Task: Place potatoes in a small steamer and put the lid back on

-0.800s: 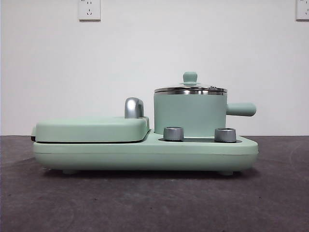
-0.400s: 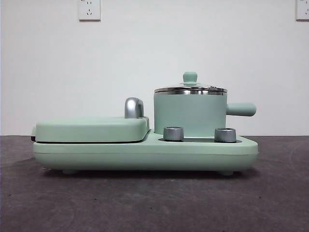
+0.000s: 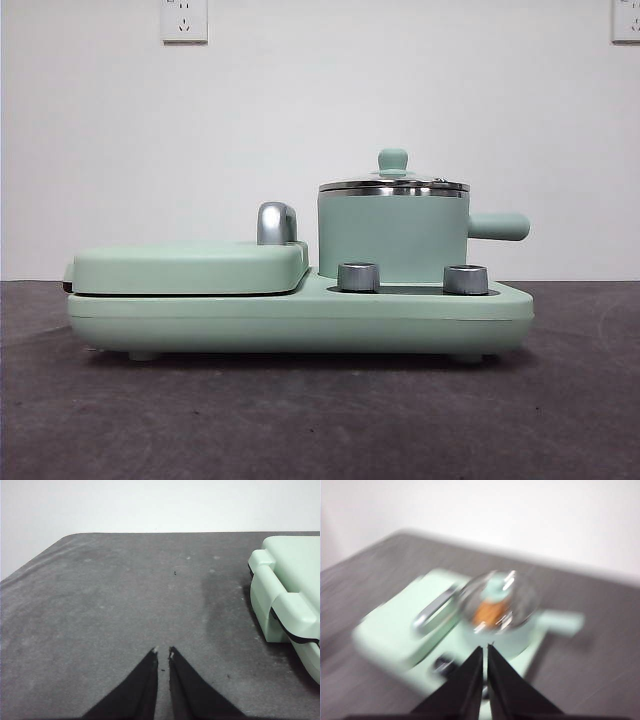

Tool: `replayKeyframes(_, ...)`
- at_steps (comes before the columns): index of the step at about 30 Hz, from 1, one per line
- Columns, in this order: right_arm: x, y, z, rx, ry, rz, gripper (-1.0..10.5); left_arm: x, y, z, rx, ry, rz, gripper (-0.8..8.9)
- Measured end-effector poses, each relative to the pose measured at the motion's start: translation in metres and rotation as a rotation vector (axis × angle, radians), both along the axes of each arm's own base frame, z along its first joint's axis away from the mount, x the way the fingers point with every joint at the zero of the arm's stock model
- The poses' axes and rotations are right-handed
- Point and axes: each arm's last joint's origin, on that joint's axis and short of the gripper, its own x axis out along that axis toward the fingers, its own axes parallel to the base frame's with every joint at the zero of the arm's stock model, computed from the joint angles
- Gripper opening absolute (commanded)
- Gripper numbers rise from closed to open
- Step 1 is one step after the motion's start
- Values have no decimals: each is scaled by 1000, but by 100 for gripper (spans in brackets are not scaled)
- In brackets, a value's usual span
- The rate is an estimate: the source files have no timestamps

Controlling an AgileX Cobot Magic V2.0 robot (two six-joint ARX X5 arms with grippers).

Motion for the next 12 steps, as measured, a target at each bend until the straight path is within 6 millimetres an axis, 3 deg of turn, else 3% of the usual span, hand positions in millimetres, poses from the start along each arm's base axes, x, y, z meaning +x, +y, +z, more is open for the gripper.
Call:
replayKeyframes(5,0,-12,-50,-8,-210,-179,10,0,0,0,0,0,0,35)
replayKeyframes(12,7,-19,-136,-30,-199,-316,10,0,0,0,0,0,0,35)
